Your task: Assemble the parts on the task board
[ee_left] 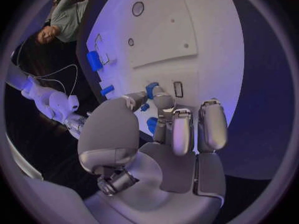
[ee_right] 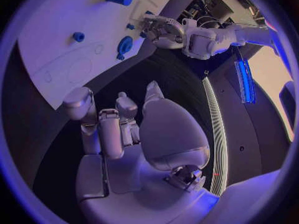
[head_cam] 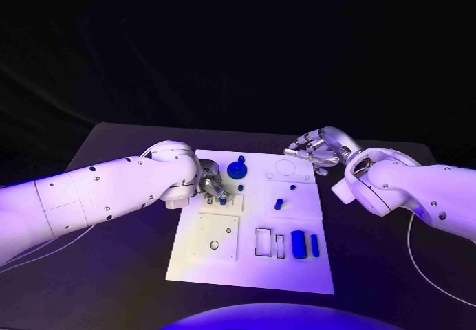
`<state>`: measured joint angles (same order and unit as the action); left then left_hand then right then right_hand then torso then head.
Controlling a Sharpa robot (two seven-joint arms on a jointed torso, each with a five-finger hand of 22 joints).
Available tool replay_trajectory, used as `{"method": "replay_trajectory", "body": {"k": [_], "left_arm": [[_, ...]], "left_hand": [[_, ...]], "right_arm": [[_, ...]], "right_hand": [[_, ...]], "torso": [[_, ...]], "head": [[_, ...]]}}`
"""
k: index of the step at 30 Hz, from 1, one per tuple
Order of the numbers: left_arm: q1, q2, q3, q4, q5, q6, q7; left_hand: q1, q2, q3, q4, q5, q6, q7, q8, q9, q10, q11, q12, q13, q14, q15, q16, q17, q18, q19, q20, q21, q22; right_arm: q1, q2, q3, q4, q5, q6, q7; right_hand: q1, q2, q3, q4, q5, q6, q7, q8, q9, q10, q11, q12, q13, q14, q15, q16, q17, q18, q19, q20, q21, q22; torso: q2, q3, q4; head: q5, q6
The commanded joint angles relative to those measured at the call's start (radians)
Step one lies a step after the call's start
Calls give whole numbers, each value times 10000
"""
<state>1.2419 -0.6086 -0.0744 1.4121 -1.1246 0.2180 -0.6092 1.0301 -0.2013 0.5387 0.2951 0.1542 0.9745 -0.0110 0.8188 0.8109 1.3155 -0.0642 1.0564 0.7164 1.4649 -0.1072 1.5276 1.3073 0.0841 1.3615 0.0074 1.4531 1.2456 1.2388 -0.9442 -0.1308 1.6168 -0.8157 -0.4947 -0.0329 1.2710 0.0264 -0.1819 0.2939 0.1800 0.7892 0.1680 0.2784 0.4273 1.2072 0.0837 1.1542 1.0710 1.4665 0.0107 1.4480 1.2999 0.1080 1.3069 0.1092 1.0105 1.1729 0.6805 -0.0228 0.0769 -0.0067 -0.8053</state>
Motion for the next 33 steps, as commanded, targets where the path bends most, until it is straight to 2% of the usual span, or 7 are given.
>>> {"method": "replay_trajectory", "body": {"k": [1, 8, 16, 18, 21, 26, 33], "left_arm": [[-12, -45, 5, 88, 157, -182, 14], [34, -419, 151, 413, 629, -432, -168], [259, -766, 491, 619, 818, -538, -284], [353, -848, 567, 602, 838, -508, -319], [477, -944, 668, 504, 854, -460, -318], [656, -1004, 798, 164, 937, -427, -183], [763, -898, 865, -421, 855, -554, 96]], "left_hand": [[-224, -1, -217, -3, 49, -1, 76, -53, 4, -23, -12, 58, -9, 831, -46, 51, 1748, -157, -3, -37, -18, -15], [-431, 97, -891, 0, 72, -307, 189, -268, -7, -397, 80, -230, -481, 821, 6, 38, 1723, -124, -110, 3, -102, -178], [-401, 169, -1445, -4, 87, -539, 296, -479, -47, -707, 174, -447, -876, 812, 82, 26, 1701, -82, -248, 76, -205, -378], [-315, 246, -1638, -4, 95, -709, 389, -715, -164, -899, 252, -606, -1154, 809, 146, 22, 1694, -65, -313, 130, -254, -468], [50, 332, -1758, -15, 129, -1279, 696, -1523, -621, -1239, 498, -914, -1690, 798, 337, 9, 1665, -42, -416, 283, -334, -610], [537, 365, -1678, -12, 141, -1741, 1069, -2429, -1306, -1457, 810, -1088, -1975, 783, 620, -3, 1632, -10, -519, 542, -415, -750], [689, 335, -1702, -19, 137, -1820, 1177, -2677, -1564, -1528, 915, -1133, -2046, 773, 721, -10, 1610, 20, -599, 648, -473, -865]], "right_arm": [[-13, -1, 2, -8, -43, 13, 75], [-25, 2, 2, -44, 43, 42, 122], [-33, 10, 2, -119, 97, 46, 129], [-36, 8, 2, -135, 103, 52, 127], [-38, 1, 2, -147, 107, 56, 124], [-41, -1, 1, -165, 111, 74, 117], [-47, 12, 0, -199, 112, 96, 107]], "right_hand": [[-116, -7, -95, 0, -71, -68, 7, 71, -7, -38, 7, 40, -10, 354, -23, -58, 4, 109, 2, 27, -28, 4], [-152, 30, -135, 1, -68, -75, 9, 81, -10, -33, 7, 53, -7, 359, -22, -51, 22, 105, 14, 27, -12, 20], [-142, 23, -177, -15, -101, -81, 9, 92, -12, -30, 7, 62, -8, 360, -22, -52, 23, 105, 15, 28, -17, 22], [-142, 23, -177, -15, -101, -81, 9, 92, -12, -30, 7, 62, -8, 360, -22, -52, 23, 105, 15, 28, -17, 22], [-141, 24, -198, -15, -120, -83, 9, 97, -13, -26, 7, 69, -5, 359, -22, -56, 17, 105, 17, 28, -16, 25], [-138, 27, -203, -16, -121, -84, 8, 99, -14, -17, 7, 80, 7, 363, -23, -49, 32, 101, 26, 28, 1, 38], [-89, 57, -236, -24, -52, -79, 4, 122, -14, -12, 3, 91, 1, 367, -25, -46, 41, 101, 33, 27, 0, 44]], "torso": [[-8, 0, -12], [-29, 18, 9], [-8, -4, 14], [-12, -5, 9], [-10, 6, 4], [13, -9, 9], [23, -7, 9]], "head": [[-9, 62], [-40, 197], [-20, 258], [-19, 263], [-16, 289], [-13, 329], [13, 357]]}}
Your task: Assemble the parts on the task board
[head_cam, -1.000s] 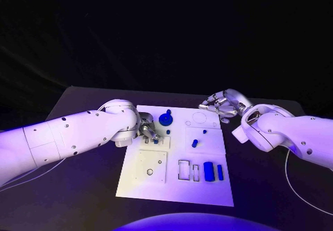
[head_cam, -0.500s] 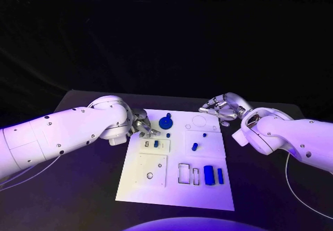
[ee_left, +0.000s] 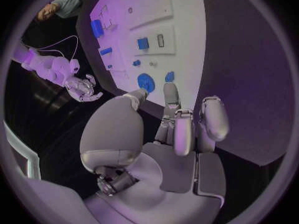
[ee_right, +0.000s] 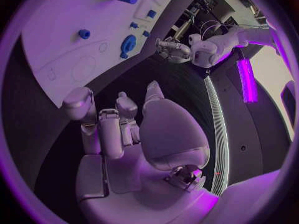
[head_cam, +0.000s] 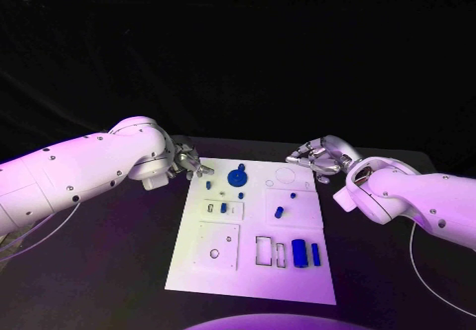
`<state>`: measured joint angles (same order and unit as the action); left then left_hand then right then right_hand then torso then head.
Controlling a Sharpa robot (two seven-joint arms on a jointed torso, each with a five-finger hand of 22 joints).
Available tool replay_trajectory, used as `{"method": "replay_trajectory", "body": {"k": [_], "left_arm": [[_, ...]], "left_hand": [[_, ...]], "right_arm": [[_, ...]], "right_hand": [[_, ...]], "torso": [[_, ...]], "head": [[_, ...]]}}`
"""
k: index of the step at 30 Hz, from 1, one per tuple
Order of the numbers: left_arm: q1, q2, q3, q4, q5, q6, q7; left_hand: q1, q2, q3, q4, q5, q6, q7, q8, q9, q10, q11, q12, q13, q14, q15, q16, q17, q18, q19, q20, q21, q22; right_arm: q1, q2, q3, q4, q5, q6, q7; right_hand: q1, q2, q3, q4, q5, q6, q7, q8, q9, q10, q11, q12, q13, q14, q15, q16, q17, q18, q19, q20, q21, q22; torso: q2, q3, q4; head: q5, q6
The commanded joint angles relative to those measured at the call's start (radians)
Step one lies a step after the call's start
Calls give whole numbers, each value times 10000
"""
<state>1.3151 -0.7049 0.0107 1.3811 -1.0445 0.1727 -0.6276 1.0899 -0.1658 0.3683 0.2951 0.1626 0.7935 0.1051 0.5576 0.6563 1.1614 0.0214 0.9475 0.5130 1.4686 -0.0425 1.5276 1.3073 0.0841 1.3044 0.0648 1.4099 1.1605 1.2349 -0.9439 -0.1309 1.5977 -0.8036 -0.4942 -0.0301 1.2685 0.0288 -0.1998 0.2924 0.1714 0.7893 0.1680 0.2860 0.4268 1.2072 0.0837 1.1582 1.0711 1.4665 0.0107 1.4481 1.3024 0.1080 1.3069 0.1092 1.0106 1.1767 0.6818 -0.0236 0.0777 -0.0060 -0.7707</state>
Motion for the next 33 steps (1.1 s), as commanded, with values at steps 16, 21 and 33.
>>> {"method": "replay_trajectory", "body": {"k": [16, 21, 33], "left_arm": [[39, 1042, -273, -1658, -356, 787, 621], [15, 1308, -388, -2011, -354, 1017, 684], [-39, 1551, -504, -2278, -153, 1388, 751]], "left_hand": [[142, -112, -140, -3, -5, 160, 11, -62, -158, -90, 70, -117, -98, 702, 96, -51, 1517, 51, -110, 121, -103, -123], [124, -114, -167, 0, -13, 156, 15, -73, -176, -95, 73, -121, -106, 699, 99, -54, 1511, 51, -113, 124, -105, -125], [55, -30, -219, 2, -25, 200, 13, -85, -230, -100, 76, -125, -129, 691, 106, -60, 1497, 48, -108, 134, -104, -109]], "right_arm": [[-43, 52, 0, -49, -10, 125, 69], [-46, 63, 0, -48, -11, 123, 69], [-49, 93, 0, -53, -15, 121, 70]], "right_hand": [[17, 79, -130, -11, 171, -87, -1, 80, -16, -7, -2, 70, -8, 369, -30, -51, 15, 99, 47, 23, 2, 22], [17, 79, -130, -11, 171, -87, -1, 80, -16, -7, -2, 70, -8, 369, -30, -51, 15, 99, 47, 23, 2, 22], [32, 90, -146, -9, 202, -90, -1, 87, -17, -14, -2, 65, -21, 369, -31, -53, 13, 102, 42, 22, -12, 15]], "torso": [[48, -19, -31], [49, -13, -37], [19, -5, -19]], "head": [[77, -43], [65, -63], [15, -120]]}}
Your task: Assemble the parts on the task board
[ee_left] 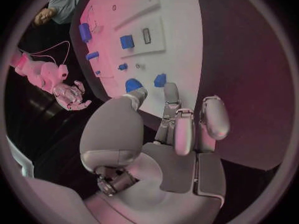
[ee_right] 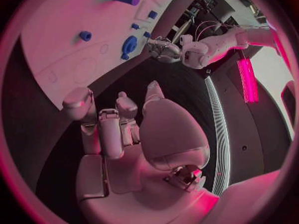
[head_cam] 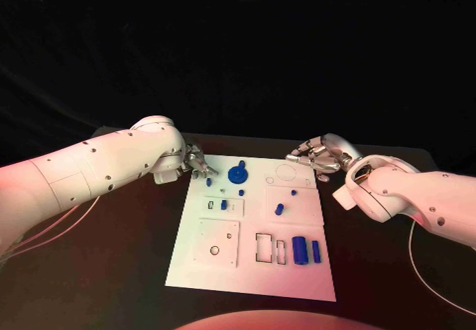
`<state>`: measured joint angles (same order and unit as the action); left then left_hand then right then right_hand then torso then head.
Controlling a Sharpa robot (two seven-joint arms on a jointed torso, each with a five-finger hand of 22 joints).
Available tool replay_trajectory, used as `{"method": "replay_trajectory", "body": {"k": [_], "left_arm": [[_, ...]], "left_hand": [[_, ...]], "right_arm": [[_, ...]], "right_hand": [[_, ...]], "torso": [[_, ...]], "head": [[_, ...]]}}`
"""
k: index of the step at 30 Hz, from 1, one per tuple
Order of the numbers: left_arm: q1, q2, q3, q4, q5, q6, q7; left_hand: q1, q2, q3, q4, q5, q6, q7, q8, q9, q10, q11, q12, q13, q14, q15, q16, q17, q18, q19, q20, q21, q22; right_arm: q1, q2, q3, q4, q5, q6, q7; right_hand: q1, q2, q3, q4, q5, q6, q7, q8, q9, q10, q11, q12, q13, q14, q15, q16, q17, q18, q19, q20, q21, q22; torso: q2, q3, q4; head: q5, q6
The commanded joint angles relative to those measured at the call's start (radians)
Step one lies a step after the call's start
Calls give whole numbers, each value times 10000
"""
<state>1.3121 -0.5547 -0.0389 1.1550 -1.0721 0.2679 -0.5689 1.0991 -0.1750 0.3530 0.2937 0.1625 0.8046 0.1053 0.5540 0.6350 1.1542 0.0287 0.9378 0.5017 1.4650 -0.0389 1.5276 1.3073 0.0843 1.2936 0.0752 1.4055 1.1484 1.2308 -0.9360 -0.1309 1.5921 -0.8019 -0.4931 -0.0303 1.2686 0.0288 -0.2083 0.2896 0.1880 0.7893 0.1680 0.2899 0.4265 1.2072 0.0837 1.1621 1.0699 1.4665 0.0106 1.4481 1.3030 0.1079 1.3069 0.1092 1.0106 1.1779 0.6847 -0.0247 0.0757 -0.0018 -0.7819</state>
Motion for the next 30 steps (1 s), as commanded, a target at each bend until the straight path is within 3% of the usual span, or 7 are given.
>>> {"method": "replay_trajectory", "body": {"k": [1, 17, 30], "left_arm": [[-14, 54, -16, -29, 138, 471, 161], [-41, 79, -51, -84, 234, 603, 137], [-42, 91, -53, -101, 538, 385, 188]], "left_hand": [[-28, 74, -65, 10, -24, 106, 6, -44, -24, -27, 0, -27, -20, 727, 70, -60, 1498, 47, 0, 31, -61, 13], [579, 364, 356, -17, 30, 650, -186, 336, -102, -3, -162, -17, -129, 733, -58, -45, 1525, 49, 4, -51, -62, 42], [1619, 432, 1355, -52, 5, 507, -300, 871, 62, 14, -271, -60, -265, 732, -160, -49, 1517, 41, 17, -157, -64, 84]], "right_arm": [[-8, 17, 1, 1, -31, 109, 72], [-13, 23, 1, -10, -34, 64, 68], [-15, 28, 1, -14, -35, 69, 65]], "right_hand": [[31, 91, -61, 19, 36, -90, -1, 48, -14, -14, -2, 26, -9, 369, -31, -53, 7, 102, 42, 22, -12, 3], [66, 111, -94, 16, 93, -113, 1, 51, -21, -17, -2, 30, -15, 372, -31, -51, 17, 104, 43, 21, -22, 3], [94, 133, -109, 15, 132, -116, 1, 61, -23, -15, -2, 38, -14, 375, -31, -48, 25, 102, 48, 21, -17, 11]], "torso": [[-9, 3, -2], [-8, 11, 3], [-6, 11, 1]], "head": [[-45, -6], [-10, -15], [-23, -27]]}}
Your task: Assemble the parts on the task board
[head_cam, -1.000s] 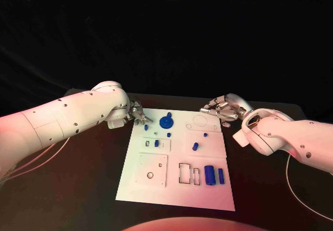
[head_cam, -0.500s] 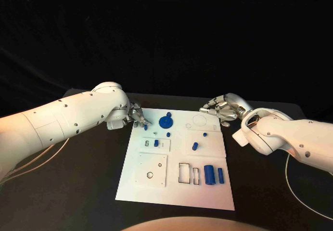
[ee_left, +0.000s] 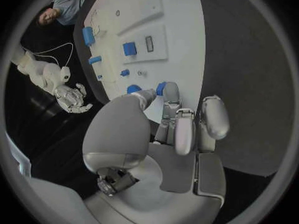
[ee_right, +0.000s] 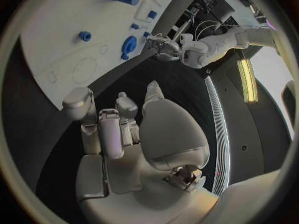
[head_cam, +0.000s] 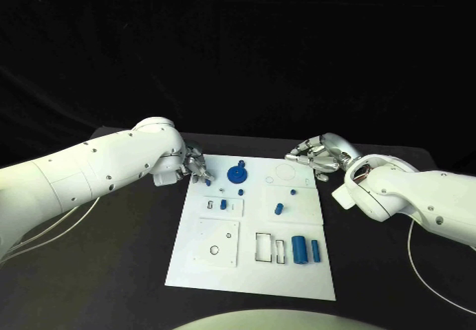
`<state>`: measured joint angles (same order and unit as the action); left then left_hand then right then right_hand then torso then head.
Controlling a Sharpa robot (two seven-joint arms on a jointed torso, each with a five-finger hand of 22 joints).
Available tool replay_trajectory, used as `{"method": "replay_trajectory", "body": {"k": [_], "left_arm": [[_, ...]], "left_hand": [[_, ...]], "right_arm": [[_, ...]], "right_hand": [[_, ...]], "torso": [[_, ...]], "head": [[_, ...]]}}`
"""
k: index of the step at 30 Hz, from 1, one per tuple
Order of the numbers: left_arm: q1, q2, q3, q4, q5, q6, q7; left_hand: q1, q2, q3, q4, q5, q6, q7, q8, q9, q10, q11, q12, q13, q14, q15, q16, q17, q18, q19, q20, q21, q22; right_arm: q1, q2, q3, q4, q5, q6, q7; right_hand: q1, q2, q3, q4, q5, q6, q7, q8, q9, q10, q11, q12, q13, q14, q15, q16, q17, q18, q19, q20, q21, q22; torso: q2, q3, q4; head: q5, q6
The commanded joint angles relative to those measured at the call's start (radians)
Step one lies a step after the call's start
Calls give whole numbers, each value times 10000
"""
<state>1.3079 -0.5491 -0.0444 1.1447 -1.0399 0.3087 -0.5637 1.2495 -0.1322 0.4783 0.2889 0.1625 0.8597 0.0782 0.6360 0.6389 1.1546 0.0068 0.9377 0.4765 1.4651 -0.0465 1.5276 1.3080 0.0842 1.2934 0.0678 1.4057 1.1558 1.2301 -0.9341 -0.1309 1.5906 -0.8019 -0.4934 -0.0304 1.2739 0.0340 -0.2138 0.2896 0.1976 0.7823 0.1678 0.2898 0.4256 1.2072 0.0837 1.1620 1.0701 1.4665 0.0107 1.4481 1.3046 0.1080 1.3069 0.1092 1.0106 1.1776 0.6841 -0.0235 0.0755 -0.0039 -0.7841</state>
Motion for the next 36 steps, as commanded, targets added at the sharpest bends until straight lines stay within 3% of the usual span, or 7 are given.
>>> {"method": "replay_trajectory", "body": {"k": [1, 6, 14, 24, 26, 28, 36], "left_arm": [[-1, 37, 2, 0, 238, -53, 150], [-1, 39, 0, -8, 390, -227, 211], [-10, -122, 17, 155, 819, -483, 231], [-12, -982, 71, 1310, 1643, -922, 213], [-12, -1215, 77, 1662, 1729, -995, 360], [-17, -1382, 80, 1923, 1754, -1060, 510], [-234, -1935, 78, 2847, 1226, -1452, 1014]], "left_hand": [[301, 2, 289, -19, -2, -86, -36, 127, 50, 15, -61, -66, -32, 730, -91, -51, 1507, 40, 23, -93, -64, 19], [1105, -76, 1387, -274, -24, -296, -70, 616, 298, 91, -103, -103, -137, 739, -128, -44, 1523, 34, 35, -127, -53, 67], [1134, -238, 2373, -487, -18, -492, -83, 1164, 658, 182, -109, -100, -202, 742, -125, -44, 1525, 35, 21, -126, -52, 75], [988, -428, 2890, -662, 19, -545, -108, 1436, 803, 268, -137, -50, -215, 769, -149, -9, 1600, 33, 39, -145, -39, 106], [920, -535, 3133, -760, 38, -541, -120, 1522, 835, 309, -154, -30, -220, 780, -166, 3, 1627, 28, 61, -161, -25, 135], [833, -811, 3738, -993, 71, -484, -123, 1634, 854, 361, -172, -11, -233, 797, -198, 23, 1670, 16, 102, -191, 11, 193], [656, -994, 4123, -1147, 99, -414, -153, 1720, 858, 467, -204, 34, -217, 807, -217, 33, 1693, -5, 190, -215, 74, 320]], "right_arm": [[-7, 9, 0, 0, -36, 74, 65], [-8, 9, 0, -6, -36, 83, 64], [-12, 8, 0, -18, -36, 108, 60], [-18, -22, -1, -30, -36, 121, 50], [-19, -26, -1, -32, -36, 123, 49], [-21, -28, -2, -34, -36, 125, 50], [-35, -49, -5, -37, -33, 141, 44]], "right_hand": [[59, 97, -63, 15, 62, -46, 1, 68, -14, -7, -3, 50, -6, 375, -32, -49, 7, 100, 53, 20, -11, 22], [75, 110, -72, 14, 84, -45, 0, 75, -15, -1, -4, 60, 0, 373, -32, -55, -2, 100, 53, 20, -14, 21], [93, 126, -86, 15, 121, -46, 0, 83, -16, -3, -5, 61, -5, 374, -33, -54, 1, 102, 51, 19, -23, 19], [103, 133, -99, 16, 148, -47, -1, 88, -17, -6, -5, 60, -11, 372, -33, -57, -4, 102, 50, 19, -29, 18], [103, 133, -99, 16, 148, -47, -1, 88, -17, -6, -5, 60, -11, 372, -33, -57, -4, 102, 50, 19, -29, 18], [103, 133, -99, 16, 148, -47, -1, 88, -17, -6, -5, 60, -11, 372, -33, -57, -4, 102, 50, 19, -29, 18], [103, 133, -99, 16, 148, -47, -1, 88, -17, -6, -5, 60, -11, 372, -33, -57, -4, 102, 50, 19, -29, 18]], "torso": [[-1, 0, 3], [-3, -3, 7], [-12, -2, -4], [-55, 25, 38], [-72, 35, 45], [-81, 39, 50], [-123, 46, 75]], "head": [[0, -11], [13, -31], [15, -17], [48, -45], [49, -47], [50, -62], [58, -110]]}}
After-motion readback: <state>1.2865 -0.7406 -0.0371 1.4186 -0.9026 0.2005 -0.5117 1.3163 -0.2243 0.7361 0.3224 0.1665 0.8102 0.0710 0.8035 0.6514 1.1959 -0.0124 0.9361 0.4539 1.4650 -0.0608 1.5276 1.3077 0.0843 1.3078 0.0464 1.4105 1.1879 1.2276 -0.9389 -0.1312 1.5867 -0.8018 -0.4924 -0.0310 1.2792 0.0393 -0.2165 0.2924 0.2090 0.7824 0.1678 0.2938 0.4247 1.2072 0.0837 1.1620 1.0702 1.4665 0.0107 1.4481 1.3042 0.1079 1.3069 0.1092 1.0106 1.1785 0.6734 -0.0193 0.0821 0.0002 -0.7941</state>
